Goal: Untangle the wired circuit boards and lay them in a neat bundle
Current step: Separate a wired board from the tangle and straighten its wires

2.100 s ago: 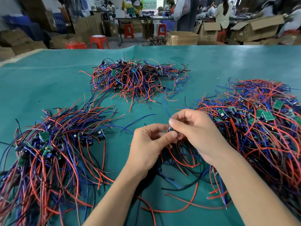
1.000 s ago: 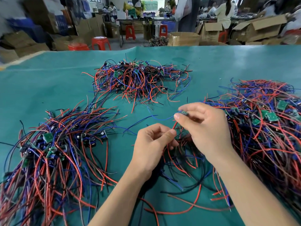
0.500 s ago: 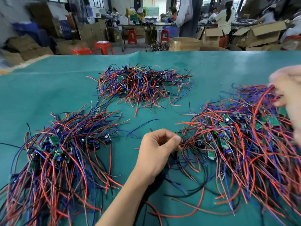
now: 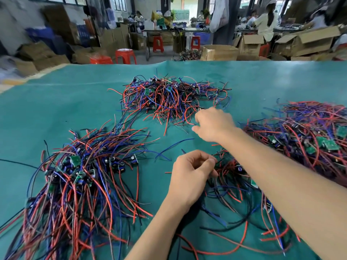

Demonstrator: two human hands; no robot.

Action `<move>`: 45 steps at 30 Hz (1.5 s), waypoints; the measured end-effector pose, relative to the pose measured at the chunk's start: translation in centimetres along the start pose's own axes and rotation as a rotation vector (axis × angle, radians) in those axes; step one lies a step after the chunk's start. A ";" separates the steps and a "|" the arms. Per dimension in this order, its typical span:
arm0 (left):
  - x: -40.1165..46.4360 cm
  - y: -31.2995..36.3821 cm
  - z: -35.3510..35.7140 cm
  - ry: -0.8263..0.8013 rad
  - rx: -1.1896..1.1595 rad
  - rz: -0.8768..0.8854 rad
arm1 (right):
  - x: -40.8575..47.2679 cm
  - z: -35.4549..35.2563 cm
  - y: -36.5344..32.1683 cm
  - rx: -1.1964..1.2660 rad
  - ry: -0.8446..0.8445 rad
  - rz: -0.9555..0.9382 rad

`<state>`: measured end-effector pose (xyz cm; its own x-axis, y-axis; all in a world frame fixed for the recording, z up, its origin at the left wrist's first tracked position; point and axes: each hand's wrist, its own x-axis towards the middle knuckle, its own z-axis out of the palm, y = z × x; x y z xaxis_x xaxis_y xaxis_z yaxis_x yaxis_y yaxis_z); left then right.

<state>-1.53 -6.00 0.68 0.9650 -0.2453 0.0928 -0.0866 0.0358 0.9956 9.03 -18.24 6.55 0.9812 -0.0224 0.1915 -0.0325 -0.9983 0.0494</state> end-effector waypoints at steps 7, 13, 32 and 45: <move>0.1 -0.1 -0.1 0.018 0.045 -0.011 | -0.5 2.2 0.6 0.377 0.206 0.173; 0.4 0.3 0.0 0.065 -0.163 -0.070 | -7.8 -2.2 2.0 1.134 0.312 0.131; 0.2 0.8 -0.5 0.077 -0.220 -0.056 | -12.7 0.8 2.8 1.018 0.073 0.163; -0.3 1.2 -0.5 -0.164 -0.115 -0.081 | -13.0 -0.3 1.4 1.915 0.123 0.305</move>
<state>-1.77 -5.45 1.81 0.9138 -0.4056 0.0231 0.0273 0.1179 0.9927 -3.80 -19.32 4.47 0.9644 -0.2604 0.0465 0.1286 0.3080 -0.9427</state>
